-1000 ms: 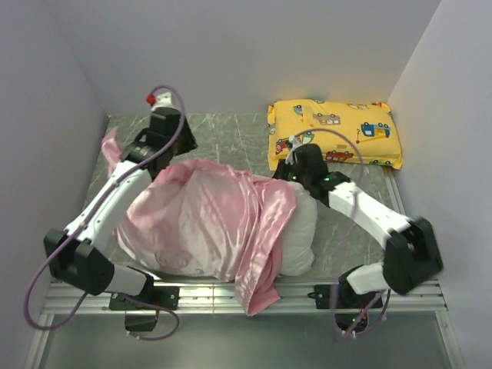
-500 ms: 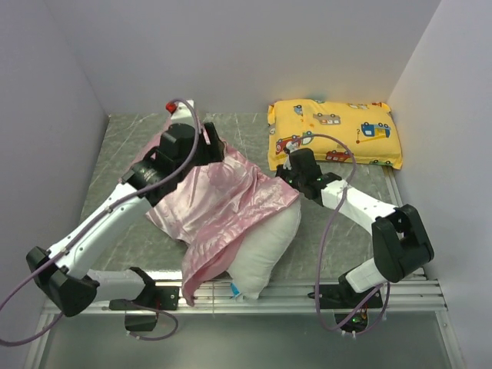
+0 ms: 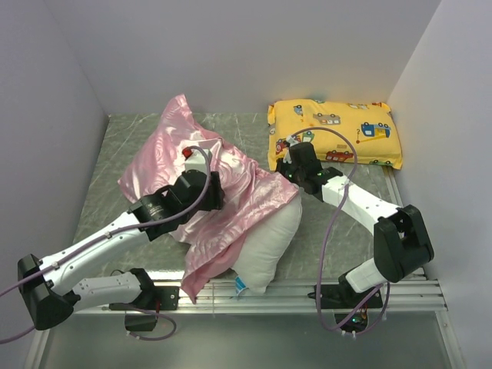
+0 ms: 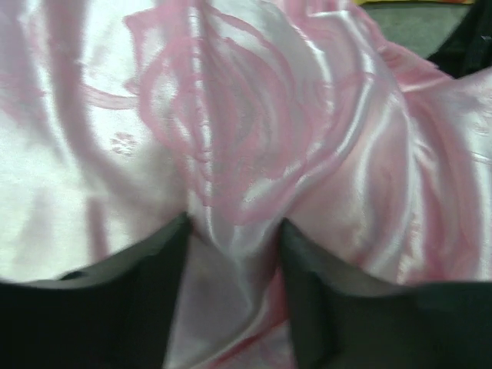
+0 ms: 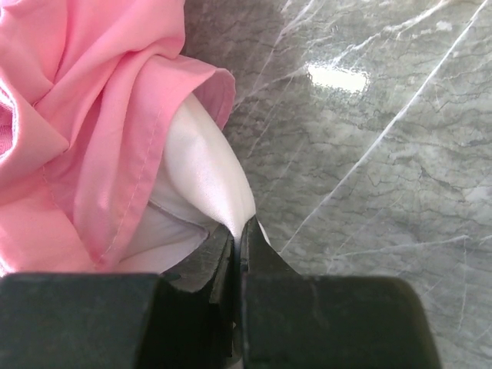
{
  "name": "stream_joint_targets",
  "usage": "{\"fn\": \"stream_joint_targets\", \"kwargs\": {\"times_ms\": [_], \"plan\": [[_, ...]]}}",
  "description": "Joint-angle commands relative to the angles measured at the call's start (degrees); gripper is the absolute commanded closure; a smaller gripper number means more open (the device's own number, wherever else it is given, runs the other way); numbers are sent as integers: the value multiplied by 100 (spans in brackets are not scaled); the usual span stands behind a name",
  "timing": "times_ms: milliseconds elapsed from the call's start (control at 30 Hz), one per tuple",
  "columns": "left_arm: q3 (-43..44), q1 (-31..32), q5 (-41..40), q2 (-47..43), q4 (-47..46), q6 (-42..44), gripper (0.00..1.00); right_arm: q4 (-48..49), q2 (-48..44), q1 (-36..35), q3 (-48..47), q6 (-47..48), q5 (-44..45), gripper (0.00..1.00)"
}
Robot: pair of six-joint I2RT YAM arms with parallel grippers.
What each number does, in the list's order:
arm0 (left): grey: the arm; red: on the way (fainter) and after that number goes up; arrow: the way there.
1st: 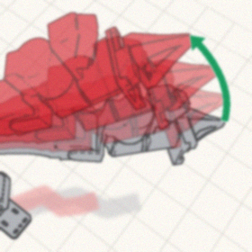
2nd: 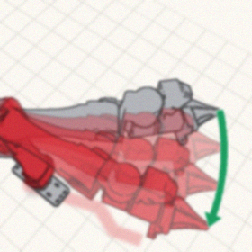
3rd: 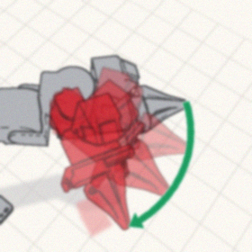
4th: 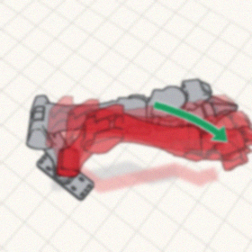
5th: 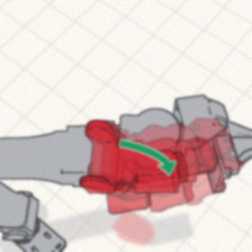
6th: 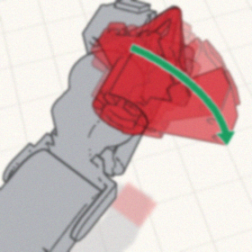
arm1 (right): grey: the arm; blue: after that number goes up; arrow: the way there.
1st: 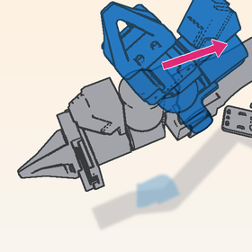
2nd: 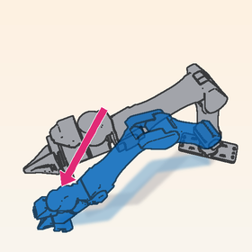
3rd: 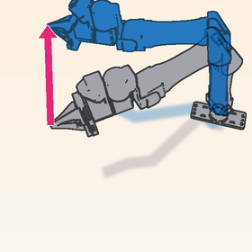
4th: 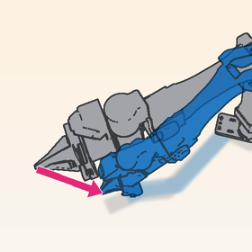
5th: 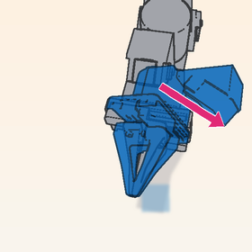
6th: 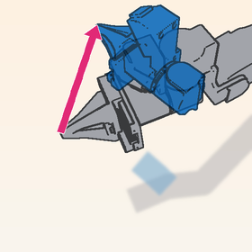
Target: Remove the pillowcase from the pillow
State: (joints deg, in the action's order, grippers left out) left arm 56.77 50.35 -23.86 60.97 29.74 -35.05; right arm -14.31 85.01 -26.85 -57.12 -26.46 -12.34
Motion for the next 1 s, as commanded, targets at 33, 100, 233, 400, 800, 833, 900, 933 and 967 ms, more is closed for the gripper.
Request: {"fn": "stream_joint_targets", "kwargs": {"times_ms": [33,100,233,400,800,833,900,933,967], "plan": [[351,1,-1134,484,409,-292,76,33,-195,118,-326,150,539,100],[466,-95,-1462,652,759,-450,93,-19,-248,180,-300,158,592,100],[345,-1024,-1185,217,622,-442,99,-28,-389,565,-150,141,548,100],[1,-3414,281,-682,164,-152,99,-64,-424,1207,87,44,443,100],[-931,-4368,2421,-551,-969,-599,99,-520,-871,981,-228,202,984,54],[-983,-4288,2403,-534,-1005,-652,99,-599,-1064,841,-342,176,1188,48],[-1001,-4051,2403,-490,-1083,-749,99,-670,-1328,778,-378,132,1477,38],[-993,-3963,2212,-455,-1101,-775,100,-670,-1599,717,-396,97,1515,36],[-975,-3823,2132,-437,-1110,-810,100,-627,-1758,682,-396,88,1541,33]]}}
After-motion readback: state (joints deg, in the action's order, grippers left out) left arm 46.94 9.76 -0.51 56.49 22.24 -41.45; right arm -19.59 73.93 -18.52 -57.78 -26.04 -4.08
